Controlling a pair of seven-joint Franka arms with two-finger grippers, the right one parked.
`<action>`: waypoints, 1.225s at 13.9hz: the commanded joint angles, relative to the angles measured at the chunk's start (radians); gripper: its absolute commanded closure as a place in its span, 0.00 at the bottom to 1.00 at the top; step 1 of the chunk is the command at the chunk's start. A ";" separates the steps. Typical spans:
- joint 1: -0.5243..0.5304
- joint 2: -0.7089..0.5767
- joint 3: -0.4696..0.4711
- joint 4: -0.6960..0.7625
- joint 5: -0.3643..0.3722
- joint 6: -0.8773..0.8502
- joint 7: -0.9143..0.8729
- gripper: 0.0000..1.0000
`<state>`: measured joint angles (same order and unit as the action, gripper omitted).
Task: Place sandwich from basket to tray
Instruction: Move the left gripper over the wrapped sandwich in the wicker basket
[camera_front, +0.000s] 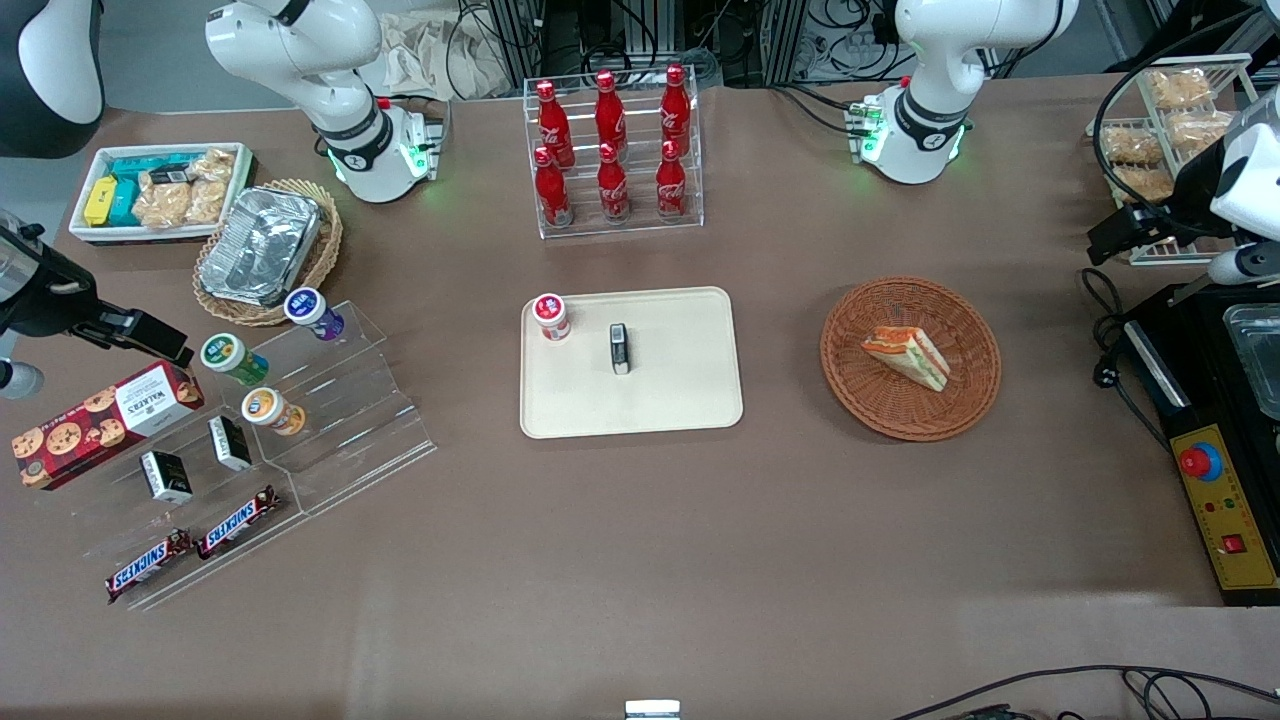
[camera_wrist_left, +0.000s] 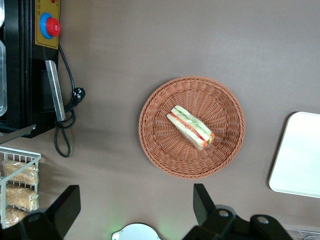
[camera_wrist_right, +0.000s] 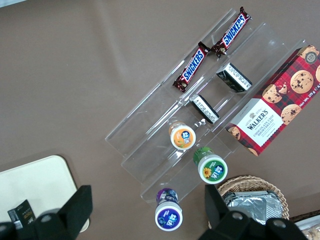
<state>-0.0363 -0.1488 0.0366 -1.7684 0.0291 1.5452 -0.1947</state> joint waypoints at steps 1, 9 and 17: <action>-0.011 0.009 0.013 0.024 -0.027 -0.002 0.003 0.00; -0.020 0.003 0.009 -0.110 -0.031 0.044 -0.009 0.00; -0.028 -0.003 -0.023 -0.463 -0.066 0.415 -0.101 0.00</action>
<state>-0.0545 -0.1346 0.0097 -2.1585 -0.0081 1.8914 -0.2637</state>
